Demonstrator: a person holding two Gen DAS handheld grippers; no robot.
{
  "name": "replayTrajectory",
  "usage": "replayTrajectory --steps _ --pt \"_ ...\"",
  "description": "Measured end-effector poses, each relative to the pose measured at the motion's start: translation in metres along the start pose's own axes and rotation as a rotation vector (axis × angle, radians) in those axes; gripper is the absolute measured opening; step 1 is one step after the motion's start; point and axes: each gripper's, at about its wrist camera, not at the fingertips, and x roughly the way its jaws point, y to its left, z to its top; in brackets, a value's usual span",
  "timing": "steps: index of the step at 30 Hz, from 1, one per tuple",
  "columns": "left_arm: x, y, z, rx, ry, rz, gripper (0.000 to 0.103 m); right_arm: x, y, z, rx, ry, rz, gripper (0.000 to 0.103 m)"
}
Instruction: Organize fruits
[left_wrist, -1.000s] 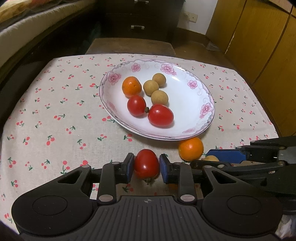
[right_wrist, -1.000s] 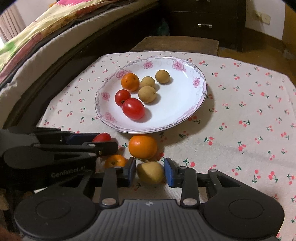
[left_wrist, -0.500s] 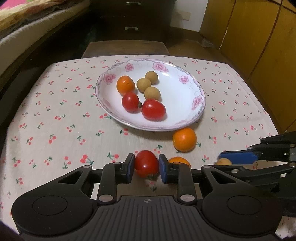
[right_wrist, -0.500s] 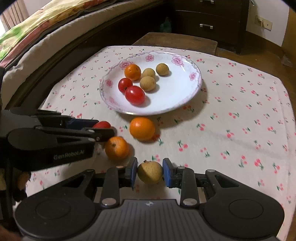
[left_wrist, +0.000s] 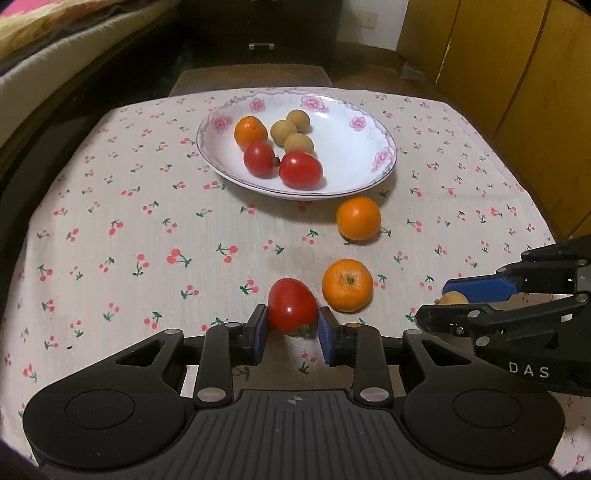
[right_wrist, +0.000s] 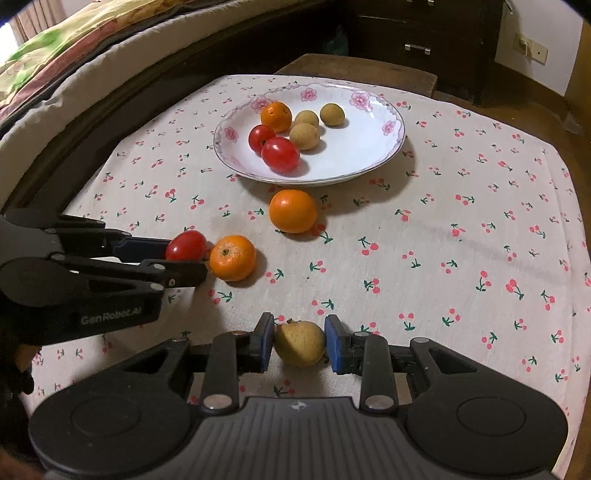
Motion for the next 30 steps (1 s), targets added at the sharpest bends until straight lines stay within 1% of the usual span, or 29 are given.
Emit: replayTrajectory --steps 5,8,10,11,12,13,18,21,27,29,30 --pt "0.001 0.001 0.002 -0.004 -0.01 0.0 0.038 0.001 0.0 0.001 0.001 0.006 0.004 0.031" --pt "0.002 -0.001 0.003 0.009 -0.01 0.001 0.041 0.0 -0.002 0.001 0.009 0.013 0.007 0.035" --pt "0.003 -0.002 0.003 0.012 -0.008 0.0 0.046 -0.003 -0.004 0.0 0.011 0.01 0.001 0.037" --pt "0.003 -0.002 0.003 0.01 -0.007 -0.004 0.048 -0.005 -0.004 0.0 0.009 0.008 -0.002 0.04" --pt "0.003 -0.002 0.002 0.008 -0.007 -0.004 0.052 -0.007 -0.005 -0.001 0.007 0.007 -0.002 0.044" --pt "0.002 -0.002 0.002 0.008 -0.008 -0.002 0.056 -0.009 -0.005 -0.002 0.005 0.006 0.0 0.045" --pt "0.003 0.001 0.001 0.001 -0.007 0.008 0.058 -0.014 -0.008 -0.007 0.02 0.0 -0.009 0.047" --pt "0.002 0.001 0.0 0.0 -0.008 0.01 0.059 -0.012 -0.006 -0.008 0.009 0.002 -0.024 0.047" --pt "0.003 0.0 0.0 0.006 -0.013 0.015 0.058 -0.009 0.001 -0.007 -0.023 -0.01 -0.013 0.047" --pt "0.003 -0.001 0.0 0.01 -0.014 0.016 0.056 -0.006 0.002 -0.007 -0.033 0.001 -0.014 0.046" --pt "0.003 -0.002 0.0 0.015 -0.016 0.019 0.052 -0.005 0.002 -0.007 -0.032 0.009 -0.015 0.045"
